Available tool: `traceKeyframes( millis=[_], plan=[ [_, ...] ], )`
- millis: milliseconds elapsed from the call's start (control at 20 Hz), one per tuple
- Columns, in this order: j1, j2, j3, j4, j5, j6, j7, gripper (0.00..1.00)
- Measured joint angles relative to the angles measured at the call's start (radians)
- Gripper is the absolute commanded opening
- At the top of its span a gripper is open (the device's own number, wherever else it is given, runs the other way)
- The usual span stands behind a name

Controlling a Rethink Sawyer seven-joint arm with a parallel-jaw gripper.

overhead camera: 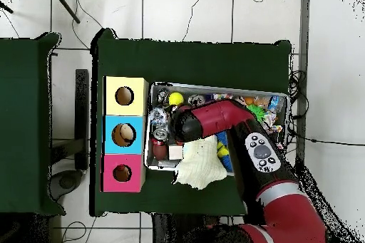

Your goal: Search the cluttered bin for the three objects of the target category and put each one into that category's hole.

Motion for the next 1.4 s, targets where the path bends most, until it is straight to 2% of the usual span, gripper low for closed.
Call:
traceKeyframes(
  millis=[300, 350, 750, 950, 1400],
  plan=[
    [0.041, -0.004, -0.065, 0.093, 0.006, -0.008, 0.000, 1.00],
    [0.059, -0.010, -0.096, 0.128, 0.011, -0.024, 0.005, 1.00],
    [0.129, -0.052, -0.219, 0.222, 0.056, -0.150, 0.021, 1.00],
    [0.157, -0.068, -0.267, 0.249, 0.100, -0.192, 0.021, 1.00],
    [0.193, -0.072, -0.315, 0.291, 0.179, -0.187, 0.021, 1.00]
  ],
)
